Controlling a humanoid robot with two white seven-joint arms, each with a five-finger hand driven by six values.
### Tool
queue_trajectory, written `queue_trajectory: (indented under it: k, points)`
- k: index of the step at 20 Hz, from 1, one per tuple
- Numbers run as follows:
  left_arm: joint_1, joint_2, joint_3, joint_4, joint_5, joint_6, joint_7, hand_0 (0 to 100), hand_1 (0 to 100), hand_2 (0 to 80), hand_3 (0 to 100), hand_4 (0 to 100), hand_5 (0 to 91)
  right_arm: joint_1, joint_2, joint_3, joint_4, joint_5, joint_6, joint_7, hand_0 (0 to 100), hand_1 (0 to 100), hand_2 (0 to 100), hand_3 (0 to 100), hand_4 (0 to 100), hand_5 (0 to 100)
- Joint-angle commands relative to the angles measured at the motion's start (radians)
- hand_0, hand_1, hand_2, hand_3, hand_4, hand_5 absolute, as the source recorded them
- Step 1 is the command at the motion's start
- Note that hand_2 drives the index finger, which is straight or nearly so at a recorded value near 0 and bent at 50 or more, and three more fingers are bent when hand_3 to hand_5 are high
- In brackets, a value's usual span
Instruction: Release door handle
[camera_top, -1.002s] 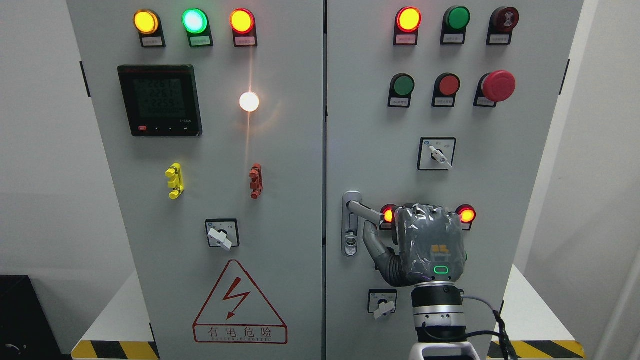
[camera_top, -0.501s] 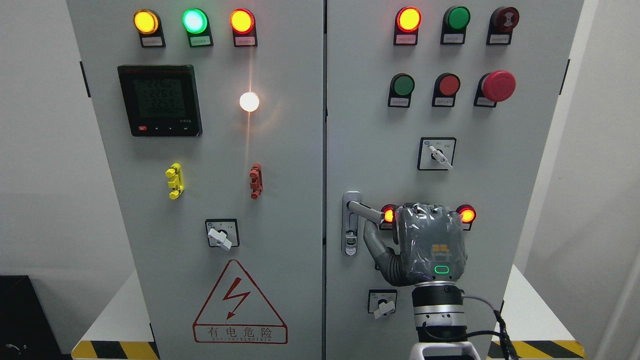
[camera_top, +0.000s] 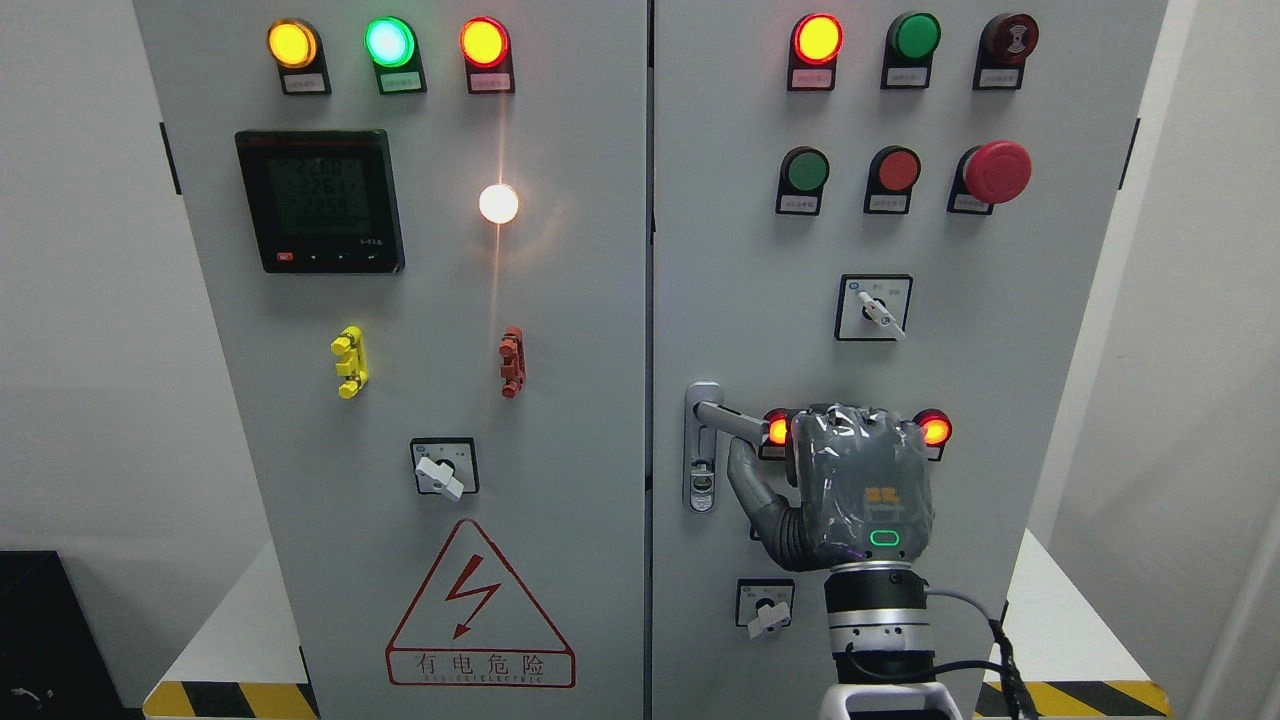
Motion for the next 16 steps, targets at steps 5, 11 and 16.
queue_trajectory:
  k: [5, 11, 16]
  points:
    - [0.017, 0.0, 0.0, 0.001, 0.001, 0.0, 0.0, 12, 56, 0.0, 0, 0, 0.0, 0.012, -0.002, 0.003, -0.009, -0.001, -0.004, -0.003, 49, 33, 94, 100, 100, 100]
    - [0.017, 0.0, 0.0, 0.0, 0.001, 0.0, 0.0, 12, 56, 0.0, 0, 0, 0.0, 0.085, -0.013, 0.001, -0.069, -0.008, -0.013, -0.005, 50, 33, 91, 100, 100, 100]
    - [0.017, 0.0, 0.0, 0.001, 0.001, 0.0, 0.0, 12, 56, 0.0, 0, 0, 0.0, 0.183, -0.014, -0.038, -0.161, -0.009, -0.086, -0.012, 50, 32, 78, 100, 97, 96]
